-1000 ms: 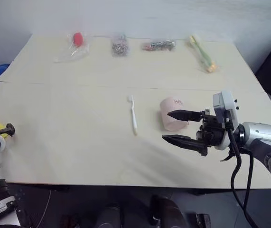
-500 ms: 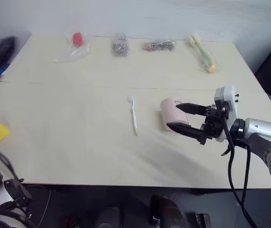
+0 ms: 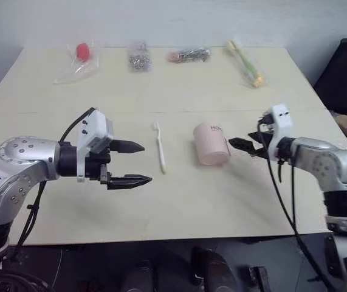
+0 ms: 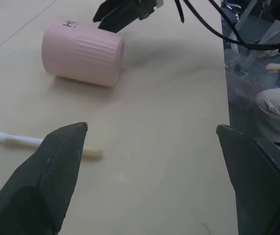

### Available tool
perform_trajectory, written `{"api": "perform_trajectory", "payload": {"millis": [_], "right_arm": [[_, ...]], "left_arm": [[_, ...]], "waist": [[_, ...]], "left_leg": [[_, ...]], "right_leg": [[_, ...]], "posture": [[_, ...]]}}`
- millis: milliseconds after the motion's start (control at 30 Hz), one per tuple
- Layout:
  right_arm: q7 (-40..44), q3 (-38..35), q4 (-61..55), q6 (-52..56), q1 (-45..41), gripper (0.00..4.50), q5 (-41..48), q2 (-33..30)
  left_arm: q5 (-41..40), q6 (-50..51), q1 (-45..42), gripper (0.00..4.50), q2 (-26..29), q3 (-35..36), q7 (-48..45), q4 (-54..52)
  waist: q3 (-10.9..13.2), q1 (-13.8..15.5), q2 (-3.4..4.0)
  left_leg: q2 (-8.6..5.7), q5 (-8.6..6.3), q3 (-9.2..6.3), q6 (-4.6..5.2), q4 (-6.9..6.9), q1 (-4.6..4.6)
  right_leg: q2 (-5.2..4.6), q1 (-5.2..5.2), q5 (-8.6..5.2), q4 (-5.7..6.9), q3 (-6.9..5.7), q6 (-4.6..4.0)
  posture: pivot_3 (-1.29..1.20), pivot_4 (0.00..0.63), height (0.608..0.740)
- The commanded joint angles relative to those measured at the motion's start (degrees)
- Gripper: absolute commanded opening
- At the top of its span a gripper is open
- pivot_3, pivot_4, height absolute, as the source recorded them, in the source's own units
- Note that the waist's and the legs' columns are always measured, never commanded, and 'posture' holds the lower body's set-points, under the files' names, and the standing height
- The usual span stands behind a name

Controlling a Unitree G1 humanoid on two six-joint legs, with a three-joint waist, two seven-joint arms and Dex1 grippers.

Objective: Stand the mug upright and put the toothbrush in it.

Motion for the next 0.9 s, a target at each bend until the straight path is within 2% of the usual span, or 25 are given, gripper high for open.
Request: {"api": "perform_trajectory", "payload": {"millis": [33, 67, 100, 133, 267, 500, 633, 733, 900], "right_arm": [[2.2, 2.5, 2.2, -0.9, -2.8, 4.5, -3.6, 1.3], [2.7, 3.1, 2.8, -0.8, -3.4, 4.5, -4.2, 1.9], [3.1, 3.6, 3.1, -0.5, -3.8, 4.11, -4.7, 2.4], [4.0, 4.6, 2.9, -0.4, -3.9, 3.91, -5.3, 2.6], [8.5, 8.2, 0.1, -0.1, -3.4, 2.51, -7.4, 2.4], [9.1, 5.3, -2.6, 0.5, -3.3, 0.02, -7.2, 4.6], [9.2, 2.4, -6.4, -1.0, -1.8, 0.02, -6.1, 6.7], [0.9, -1.9, -9.1, -10.9, 1.6, 0.02, -8.9, 13.5], [-7.6, -1.2, -10.4, -32.8, 8.3, 0.02, -17.9, 22.0]], "left_arm": [[1.3, -2.1, -1.5, 4.47, -0.1, 0.3, -0.6, 0.6], [1.4, -2.3, -1.6, 4.47, -0.3, 0.4, -0.5, 0.7], [1.5, -2.4, -1.6, 4.5, -0.4, 0.5, -0.3, 0.9], [1.7, -2.7, -1.5, 4.5, -0.5, 0.6, -0.2, 1.0], [2.4, -3.2, -1.2, 4.5, -0.9, 0.9, 0.4, 1.1], [2.0, -2.6, 0.6, 4.5, -0.9, 2.3, 1.1, 0.9], [0.8, -1.7, 1.7, 4.5, -0.9, 4.1, 1.9, 1.2], [-0.2, -0.5, 3.0, 4.5, -0.9, 6.7, 2.8, 2.0], [-1.1, 0.8, 4.2, 4.5, -1.0, 7.9, 3.5, 1.4]], "waist": [[0.0, 0.2, 0.01], [0.0, 0.3, 0.01], [0.0, 0.4, 0.01], [0.0, 0.5, 0.01], [0.0, 0.7, 0.01], [0.0, 0.7, 0.02], [0.0, 0.7, 0.02], [0.0, 0.7, 0.03], [0.0, 0.7, 0.06]], "left_leg": [[0.0, 0.0, -0.01, 0.0, 0.01, -0.1], [-0.01, 0.0, -0.04, 0.0, 0.04, -0.17], [-0.02, 0.0, -0.04, 0.01, 0.04, -0.2], [-0.02, 0.01, -0.04, 0.01, 0.05, -0.2], [-0.02, 0.01, -0.14, 0.02, 0.13, -0.28], [-0.01, 0.01, -0.15, 0.02, 0.13, -0.28], [0.0, 0.01, -0.21, 0.01, 0.14, -0.27], [0.0, 0.01, -0.2, 0.01, 0.13, -0.28], [-0.07, 0.02, -0.18, 0.0, 0.14, -0.36]], "right_leg": [[-0.01, -0.09, 0.0, 0.01, -0.01, 0.0], [-0.02, -0.13, 0.0, 0.01, -0.03, 0.0], [-0.02, -0.15, 0.0, 0.02, -0.03, 0.0], [-0.02, -0.15, 0.0, 0.03, -0.03, 0.01], [-0.03, -0.16, 0.01, 0.04, -0.1, 0.01], [-0.03, -0.17, 0.01, 0.07, -0.1, 0.01], [-0.02, -0.18, 0.01, 0.1, -0.08, 0.01], [-0.02, -0.21, 0.01, 0.13, -0.08, 0.01], [-0.05, -0.36, 0.0, 0.21, -0.01, 0.01]], "posture": [[0.0, 0.15, 0.74], [0.0, 0.15, 0.74], [0.0, 0.15, 0.74], [0.0, 0.15, 0.74], [0.0, 0.15, 0.74], [0.0, 0.15, 0.74], [0.0, 0.15, 0.74], [0.0, 0.15, 0.74], [0.0, 0.15, 0.74]]}}
